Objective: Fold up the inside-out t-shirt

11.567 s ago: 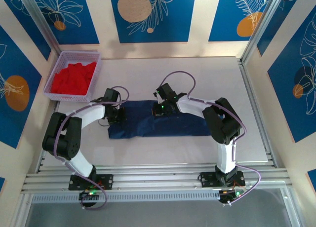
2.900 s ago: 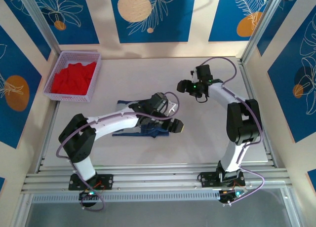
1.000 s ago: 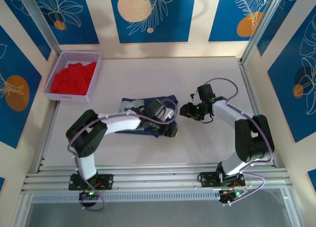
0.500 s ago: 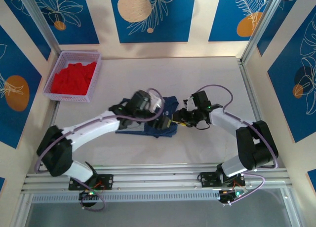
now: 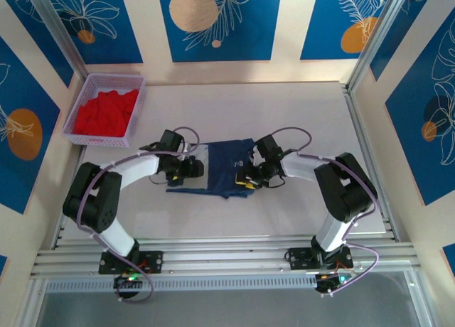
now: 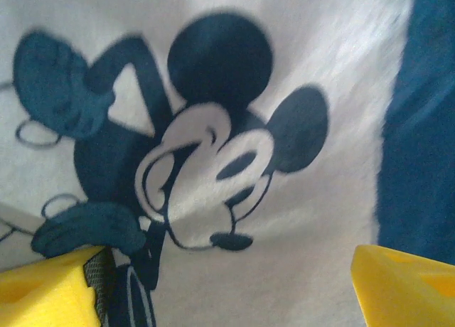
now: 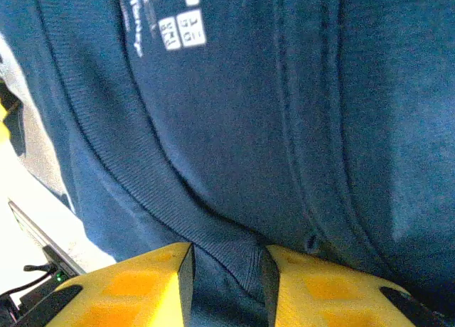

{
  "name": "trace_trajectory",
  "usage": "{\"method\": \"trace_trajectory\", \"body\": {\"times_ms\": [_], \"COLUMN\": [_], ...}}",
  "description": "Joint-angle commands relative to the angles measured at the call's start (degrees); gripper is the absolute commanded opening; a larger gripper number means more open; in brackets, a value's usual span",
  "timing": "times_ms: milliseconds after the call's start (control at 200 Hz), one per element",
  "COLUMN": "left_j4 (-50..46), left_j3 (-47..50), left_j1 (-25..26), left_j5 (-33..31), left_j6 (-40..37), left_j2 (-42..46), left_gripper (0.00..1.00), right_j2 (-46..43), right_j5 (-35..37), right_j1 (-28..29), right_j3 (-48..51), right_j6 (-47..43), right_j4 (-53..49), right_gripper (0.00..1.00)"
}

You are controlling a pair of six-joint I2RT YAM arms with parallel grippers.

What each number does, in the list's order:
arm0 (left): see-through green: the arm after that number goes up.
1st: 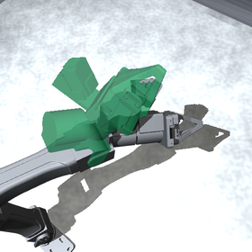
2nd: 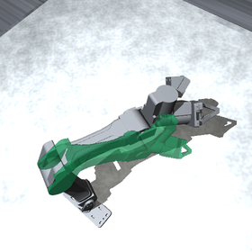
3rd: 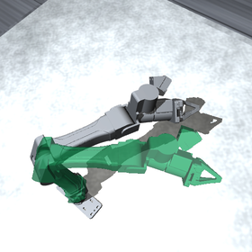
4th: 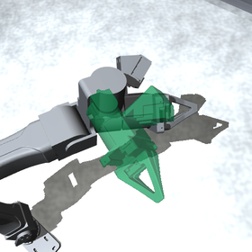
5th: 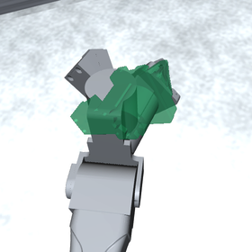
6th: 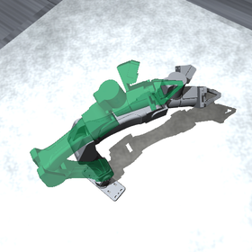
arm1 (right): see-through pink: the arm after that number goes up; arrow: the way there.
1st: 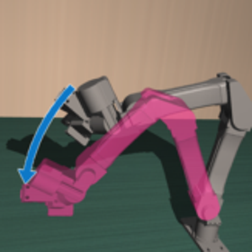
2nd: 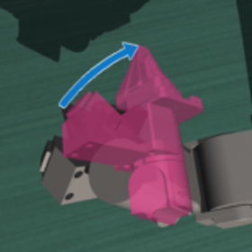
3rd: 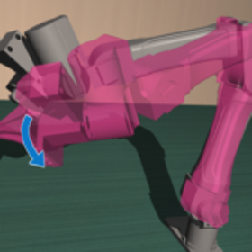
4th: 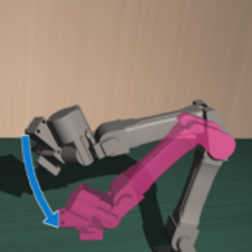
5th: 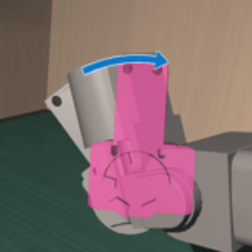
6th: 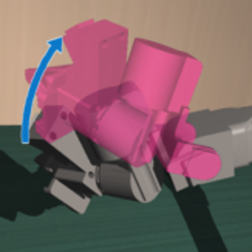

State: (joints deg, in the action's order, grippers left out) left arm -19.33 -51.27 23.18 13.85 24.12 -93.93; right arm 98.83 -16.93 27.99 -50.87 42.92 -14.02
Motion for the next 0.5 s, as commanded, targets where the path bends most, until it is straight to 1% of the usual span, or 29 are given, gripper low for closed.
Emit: {"method": "trace_trajectory", "body": {"times_ms": [0, 65, 105, 200, 255, 315, 355, 405, 465, 495], "left_j4": [0.6, 2.1, 3.6, 7.5, 10.2, 11.4, 11.0, 10.6, 9.4, 8.9], "left_j3": [3.9, 6.1, 6.9, 6.0, 3.9, 0.4, -1.6, -2.7, -2.5, -1.8], "left_j1": [1.5, 4.3, 6.9, 15.4, 20.3, 23.9, 24.9, 24.7, 23.0, 21.3], "left_j5": [3.0, 4.1, 5.2, 6.1, 6.0, 5.5, 4.1, 1.8, -1.7, -2.5], "left_j6": [1.0, 2.0, 3.1, 7.6, 10.0, 10.7, 10.0, 8.8, 6.7, 6.2], "left_j2": [0.5, 1.4, 1.8, 1.4, 1.1, 1.4, 2.4, 4.9, 8.5, 10.1], "left_gripper": [0.85, 0.85, 0.85, 0.85, 0.85, 0.85, 0.86, 0.87, 0.87, 0.87], "right_j2": [2.8, 5.2, 7.2, 13.0, 16.4, 18.5, 18.7, 17.5, 14.6, 12.6], "right_j5": [5.7, 7.7, 9.0, 11.6, 10.5, 8.9, 7.8, 7.7, 7.6, 7.8], "right_j1": [-1.5, -3.4, -4.3, -6.1, -7.3, -8.1, -8.4, -8.5, -8.6, -8.8], "right_j3": [-4.5, -7.7, -10.2, -18.8, -24.6, -30.4, -33.9, -35.6, -34.7, -33.2], "right_j6": [-2.5, -4.4, -5.4, -8.0, -9.8, -12.1, -14.1, -16.1, -18.1, -18.5], "right_j4": [-5.7, -7.1, -7.5, -8.7, -8.2, -7.9, -8.4, -8.9, -9.1, -9.0], "right_gripper": [0.34, 0.34, 0.33, 0.33, 0.35, 0.37, 0.40, 0.42, 0.45, 0.46]}}
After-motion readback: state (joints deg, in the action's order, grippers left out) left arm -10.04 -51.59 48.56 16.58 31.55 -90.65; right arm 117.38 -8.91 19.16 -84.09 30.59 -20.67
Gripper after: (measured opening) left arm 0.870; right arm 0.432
